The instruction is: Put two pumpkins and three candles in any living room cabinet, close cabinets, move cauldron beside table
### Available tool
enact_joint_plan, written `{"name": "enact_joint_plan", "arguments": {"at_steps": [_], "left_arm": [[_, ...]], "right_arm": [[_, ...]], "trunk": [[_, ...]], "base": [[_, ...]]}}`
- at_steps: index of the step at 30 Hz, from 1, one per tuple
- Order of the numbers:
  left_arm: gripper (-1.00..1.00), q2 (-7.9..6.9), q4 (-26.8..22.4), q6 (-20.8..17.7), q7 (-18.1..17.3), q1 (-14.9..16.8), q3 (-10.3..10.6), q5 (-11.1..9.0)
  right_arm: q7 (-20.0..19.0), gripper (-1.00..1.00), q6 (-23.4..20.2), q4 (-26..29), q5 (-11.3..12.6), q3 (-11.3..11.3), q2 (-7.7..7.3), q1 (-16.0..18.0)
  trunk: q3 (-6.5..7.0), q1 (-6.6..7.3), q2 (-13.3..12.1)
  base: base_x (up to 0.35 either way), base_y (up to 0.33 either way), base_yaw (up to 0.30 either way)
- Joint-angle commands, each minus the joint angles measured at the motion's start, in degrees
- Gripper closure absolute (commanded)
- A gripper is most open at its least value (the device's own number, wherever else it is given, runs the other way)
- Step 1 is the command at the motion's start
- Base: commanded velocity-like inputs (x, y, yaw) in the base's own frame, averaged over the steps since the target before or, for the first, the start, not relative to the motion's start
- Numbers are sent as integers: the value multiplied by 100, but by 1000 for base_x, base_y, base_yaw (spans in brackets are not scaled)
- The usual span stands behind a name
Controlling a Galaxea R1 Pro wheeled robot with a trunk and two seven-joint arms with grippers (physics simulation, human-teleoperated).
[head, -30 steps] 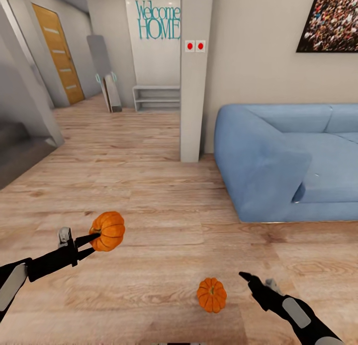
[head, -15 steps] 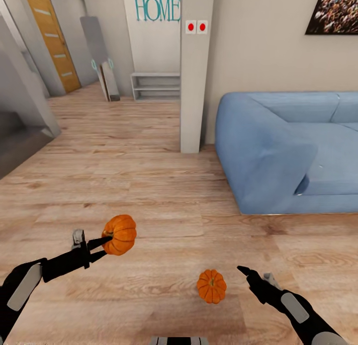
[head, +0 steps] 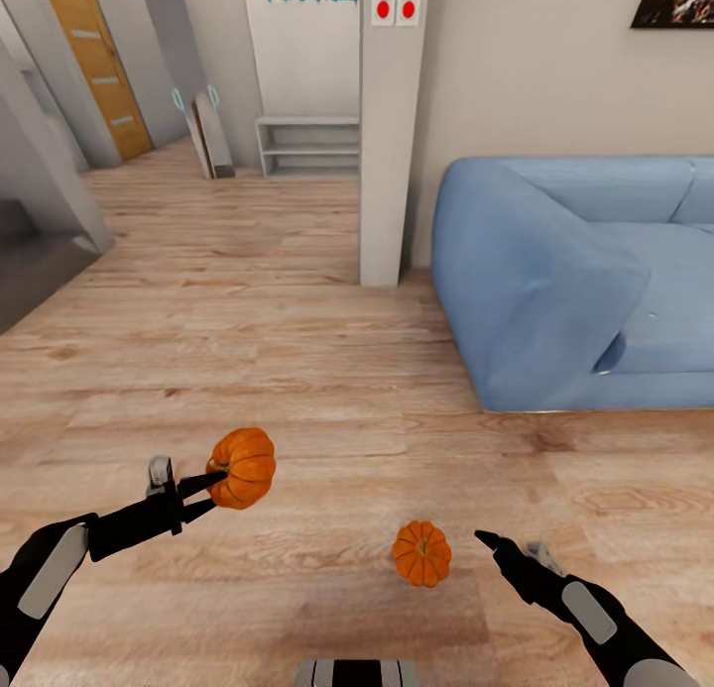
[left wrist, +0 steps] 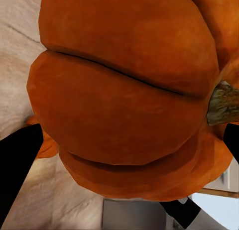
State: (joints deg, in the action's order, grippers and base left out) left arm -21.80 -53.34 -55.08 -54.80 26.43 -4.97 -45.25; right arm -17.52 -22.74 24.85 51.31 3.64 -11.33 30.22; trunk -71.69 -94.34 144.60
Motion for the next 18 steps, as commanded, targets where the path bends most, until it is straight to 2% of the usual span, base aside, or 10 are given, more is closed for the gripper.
{"name": "enact_joint_plan", "arguments": {"at_steps": [1,13,18], "left_arm": [[100,0,-1,-30,-13,3,-4,-11],[100,0,-1,-30,-13,3,-3,-18],[100,0,-1,-30,-13,3,3,-18]], "right_arm": [[-11,-100,-30,2,21,32,5,2],[18,-100,11,10,8,-2,37,17],[61,-100,-43,-35,-176,-448,37,218]], "trunk": [[-27,-1,3],[-293,-32,19],[-404,-45,26]], "base": [[0,0,0],[0,0,0],[0,0,0]]}}
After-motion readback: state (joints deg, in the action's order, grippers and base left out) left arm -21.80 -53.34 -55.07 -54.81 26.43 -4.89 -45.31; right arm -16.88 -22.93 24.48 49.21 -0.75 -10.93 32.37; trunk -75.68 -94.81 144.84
